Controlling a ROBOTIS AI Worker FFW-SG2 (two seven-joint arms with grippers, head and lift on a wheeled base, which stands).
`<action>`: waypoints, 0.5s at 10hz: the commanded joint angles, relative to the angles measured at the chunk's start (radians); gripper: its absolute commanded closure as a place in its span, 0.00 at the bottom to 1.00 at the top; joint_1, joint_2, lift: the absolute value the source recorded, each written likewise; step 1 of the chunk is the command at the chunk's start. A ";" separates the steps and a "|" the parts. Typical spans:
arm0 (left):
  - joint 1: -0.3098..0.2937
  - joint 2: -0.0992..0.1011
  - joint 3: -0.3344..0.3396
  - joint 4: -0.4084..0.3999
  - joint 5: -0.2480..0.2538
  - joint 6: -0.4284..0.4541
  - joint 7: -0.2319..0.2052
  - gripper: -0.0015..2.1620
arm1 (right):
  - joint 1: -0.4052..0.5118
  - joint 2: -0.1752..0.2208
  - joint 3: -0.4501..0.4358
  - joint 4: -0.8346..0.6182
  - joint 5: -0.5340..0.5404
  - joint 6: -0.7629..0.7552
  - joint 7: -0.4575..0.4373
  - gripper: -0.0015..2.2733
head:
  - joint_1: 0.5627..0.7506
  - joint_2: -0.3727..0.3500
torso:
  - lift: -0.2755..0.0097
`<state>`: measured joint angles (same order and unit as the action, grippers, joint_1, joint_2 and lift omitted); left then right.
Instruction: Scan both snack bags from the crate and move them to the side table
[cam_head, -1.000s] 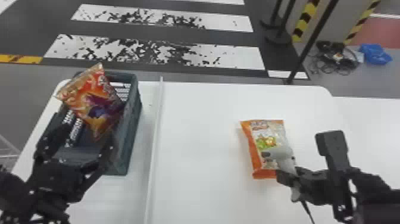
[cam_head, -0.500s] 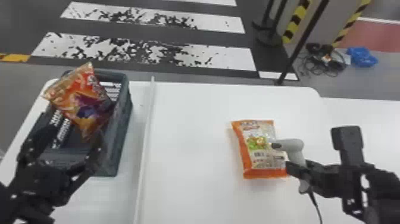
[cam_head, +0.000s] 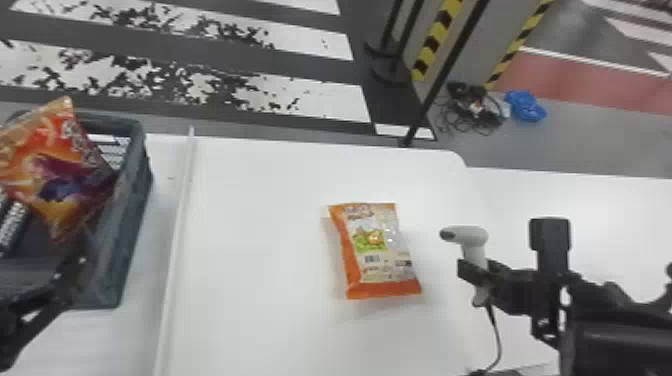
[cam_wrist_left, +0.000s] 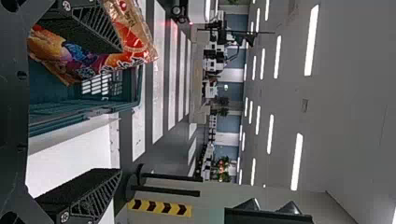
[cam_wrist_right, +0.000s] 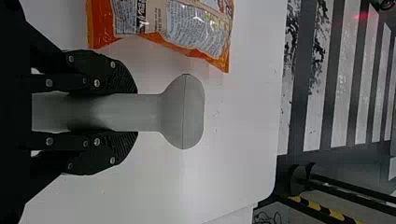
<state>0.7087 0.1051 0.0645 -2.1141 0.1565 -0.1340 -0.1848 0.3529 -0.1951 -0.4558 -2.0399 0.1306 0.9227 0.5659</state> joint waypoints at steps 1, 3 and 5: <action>0.000 -0.002 0.000 0.000 0.000 0.001 -0.002 0.04 | -0.028 -0.010 -0.024 0.099 -0.008 -0.095 0.000 0.99 | 0.70 0.07 | 0.70; 0.002 -0.002 0.000 -0.001 -0.005 0.001 -0.002 0.04 | -0.063 -0.037 -0.032 0.216 -0.008 -0.156 0.000 0.99 | 0.70 0.04 | 0.70; 0.000 -0.002 -0.002 0.000 -0.005 0.001 -0.002 0.04 | -0.083 -0.049 -0.030 0.299 -0.006 -0.205 0.000 0.99 | 0.70 0.03 | 0.70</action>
<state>0.7100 0.1027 0.0638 -2.1152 0.1518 -0.1325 -0.1871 0.2761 -0.2402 -0.4865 -1.7662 0.1229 0.7329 0.5660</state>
